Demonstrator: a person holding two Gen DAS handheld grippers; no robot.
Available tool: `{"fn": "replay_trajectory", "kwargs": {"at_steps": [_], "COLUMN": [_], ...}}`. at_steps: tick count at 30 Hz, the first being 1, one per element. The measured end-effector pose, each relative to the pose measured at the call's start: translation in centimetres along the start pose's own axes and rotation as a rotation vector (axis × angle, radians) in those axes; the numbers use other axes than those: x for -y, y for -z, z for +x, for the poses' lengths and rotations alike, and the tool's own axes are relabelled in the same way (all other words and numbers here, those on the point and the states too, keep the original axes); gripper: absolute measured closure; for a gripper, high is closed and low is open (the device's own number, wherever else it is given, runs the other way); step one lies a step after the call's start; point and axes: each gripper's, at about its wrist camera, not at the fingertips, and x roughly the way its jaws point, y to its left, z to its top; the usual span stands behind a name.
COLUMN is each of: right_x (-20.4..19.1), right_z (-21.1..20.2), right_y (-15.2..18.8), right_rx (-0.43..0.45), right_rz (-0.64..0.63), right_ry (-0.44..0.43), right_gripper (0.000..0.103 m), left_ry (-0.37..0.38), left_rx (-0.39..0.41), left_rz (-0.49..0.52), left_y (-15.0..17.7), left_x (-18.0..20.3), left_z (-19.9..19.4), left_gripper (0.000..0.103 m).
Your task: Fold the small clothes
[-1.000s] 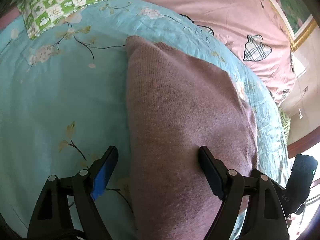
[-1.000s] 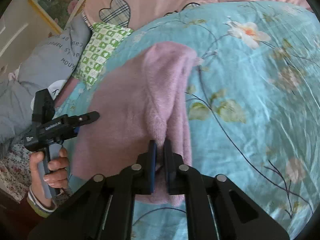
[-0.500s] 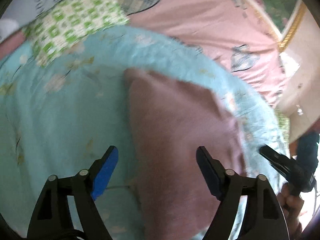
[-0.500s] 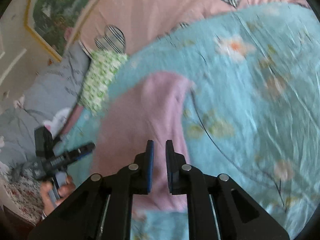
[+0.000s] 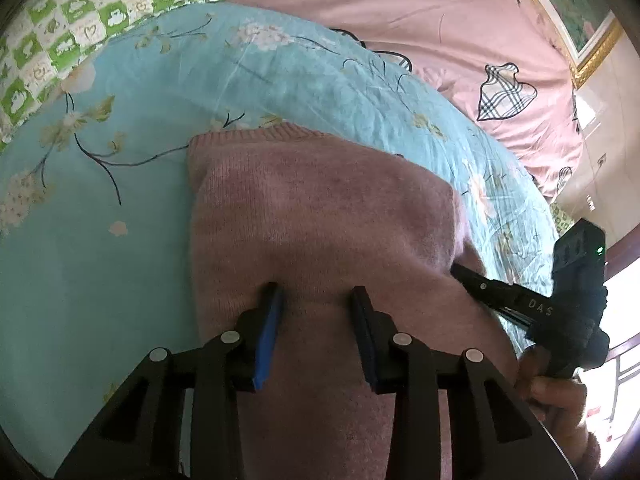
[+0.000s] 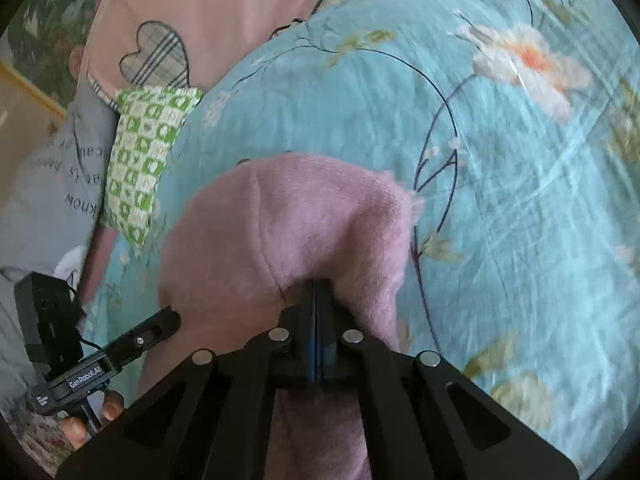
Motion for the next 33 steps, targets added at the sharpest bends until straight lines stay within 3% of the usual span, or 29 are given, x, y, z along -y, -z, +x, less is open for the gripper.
{"fn": "replay_trajectory", "kwargs": {"at_steps": [2,6,13,19,22,26,28,33], "right_x": [-0.8,-1.2,-2.2,-2.0,-1.0,0.7,0.9,2.0], "right_z": [-0.8,-4.7,-11.1,-11.0,-10.1,-9.3,-9.2,-10.1], "right_y": [0.1,1.7,8.0,12.4,13.7,13.6,13.6,13.8], "right_rx": [0.019,0.062,0.061,0.008,0.007,0.023,0.037,0.059], "right_rz": [-0.036,-0.035,-0.162,-0.232,-0.265,-0.231,-0.239,-0.187], "right_ry": [0.005,-0.070,-0.113,-0.036,0.104,0.106,0.117,0.101], "right_gripper": [0.103,0.099,0.095,0.092,0.092,0.096,0.097,0.097], "left_ry": [-0.013,0.005,-0.012,-0.109,-0.123,-0.141,-0.150,-0.137], "left_rx": [0.020,0.066,0.084,0.054,0.033,0.036,0.051,0.077], "left_rz": [0.003,0.019,0.066,0.056,0.068,0.084,0.090,0.058], "left_y": [0.6,3.5,10.8,14.9,15.7,16.4,16.7,17.3], "left_x": [0.4,1.1,2.0,0.6,0.3,0.4,0.1,-0.6], "left_z": [-1.1,-5.2,-9.9,-10.1,-9.1,-7.9,-7.7,-8.8], "left_gripper": [0.068,0.067,0.067,0.065,0.063,0.058,0.049,0.045]}}
